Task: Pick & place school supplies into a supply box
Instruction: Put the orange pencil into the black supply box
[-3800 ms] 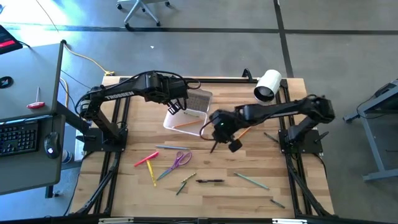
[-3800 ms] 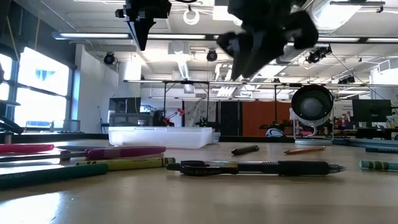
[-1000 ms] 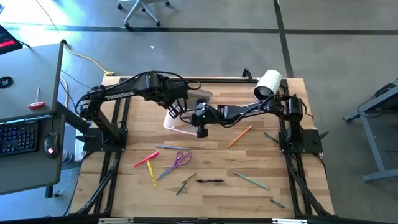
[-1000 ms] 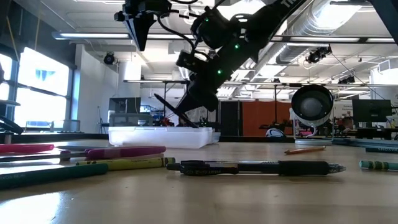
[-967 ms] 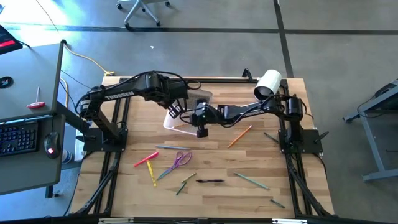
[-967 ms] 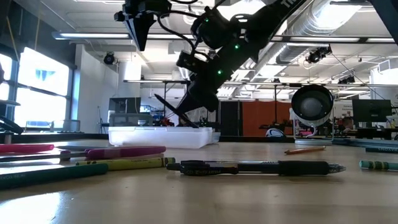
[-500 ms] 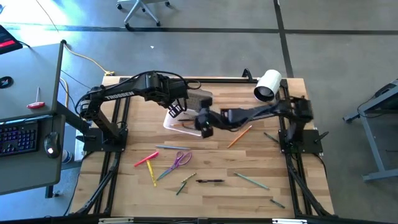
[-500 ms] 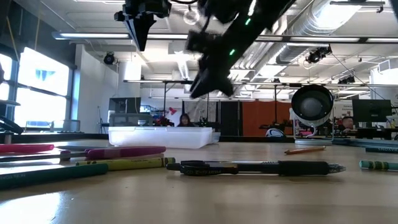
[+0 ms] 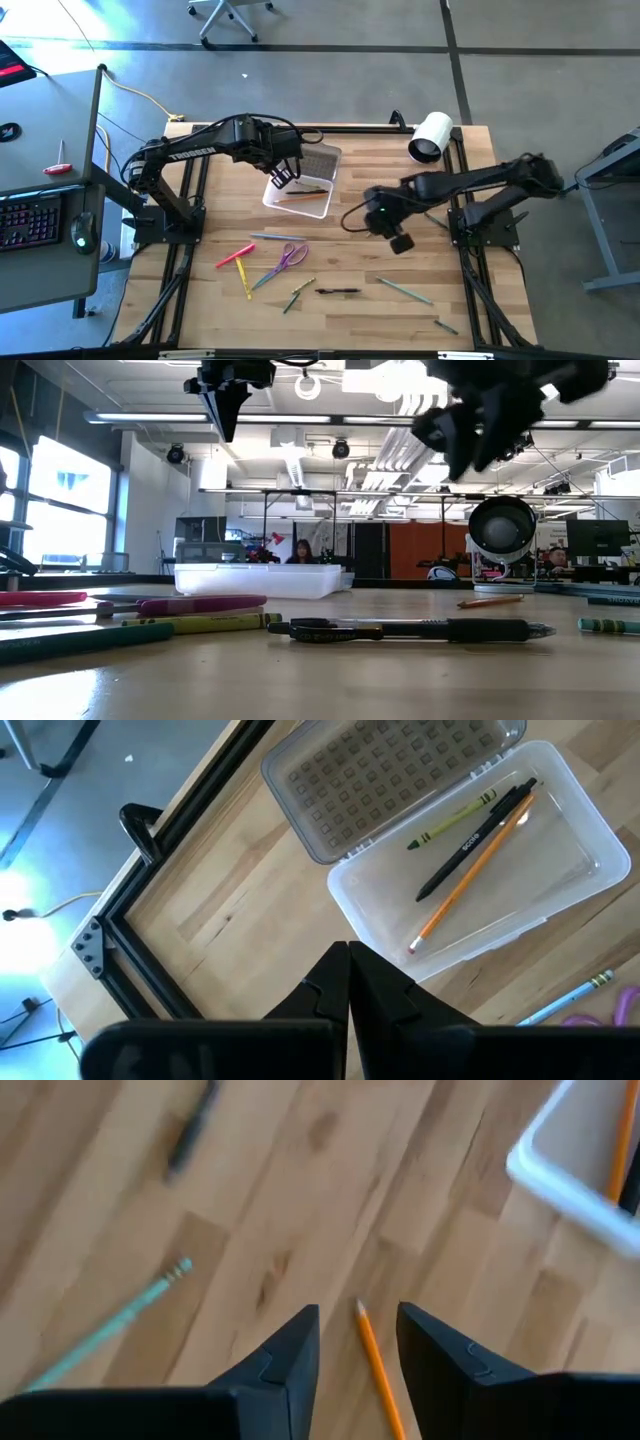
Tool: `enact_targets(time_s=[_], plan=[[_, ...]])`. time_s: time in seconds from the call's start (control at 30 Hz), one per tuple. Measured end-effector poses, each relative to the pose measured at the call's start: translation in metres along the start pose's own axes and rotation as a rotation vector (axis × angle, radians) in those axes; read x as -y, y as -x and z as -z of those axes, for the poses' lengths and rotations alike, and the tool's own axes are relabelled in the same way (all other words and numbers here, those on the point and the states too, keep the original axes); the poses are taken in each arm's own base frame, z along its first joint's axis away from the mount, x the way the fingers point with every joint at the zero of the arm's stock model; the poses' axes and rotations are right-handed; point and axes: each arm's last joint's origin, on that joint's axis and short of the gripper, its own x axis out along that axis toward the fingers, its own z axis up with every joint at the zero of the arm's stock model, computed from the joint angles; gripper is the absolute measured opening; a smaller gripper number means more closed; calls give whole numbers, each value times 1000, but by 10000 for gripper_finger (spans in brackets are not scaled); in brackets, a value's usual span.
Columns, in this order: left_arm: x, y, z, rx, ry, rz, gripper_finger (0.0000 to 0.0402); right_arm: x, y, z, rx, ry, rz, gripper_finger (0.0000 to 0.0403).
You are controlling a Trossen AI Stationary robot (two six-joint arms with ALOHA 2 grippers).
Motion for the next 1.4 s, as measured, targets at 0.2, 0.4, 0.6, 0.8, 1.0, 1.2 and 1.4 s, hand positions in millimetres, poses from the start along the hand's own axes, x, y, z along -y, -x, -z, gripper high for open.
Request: enact_targets(time_s=[0.2, 0.4, 0.6, 0.8, 1.0, 1.2, 1.4], plan=[[0, 0, 0, 1, -1, -1, 46, -7, -26, 47, -24, -6, 139, 114], [0, 0, 0, 2, -1, -1, 46, -9, -58, 74, -30, -13, 165, 114], [1, 0, -2, 19, 8, 8, 46, -1, -78, 83, -87, -49, 142, 114], [1, 0, -3, 25, 11, 12, 46, 11, -102, 88, -157, -57, 129, 114], [1, 0, -2, 23, 11, 12, 46, 17, -110, 91, -162, -12, 87, 112], [1, 0, -2, 23, 11, 12, 46, 17, -111, 91, -154, -5, 85, 60], [1, 0, -2, 24, 11, 12, 46, 17, -108, 83, -86, -95, 41, 11]])
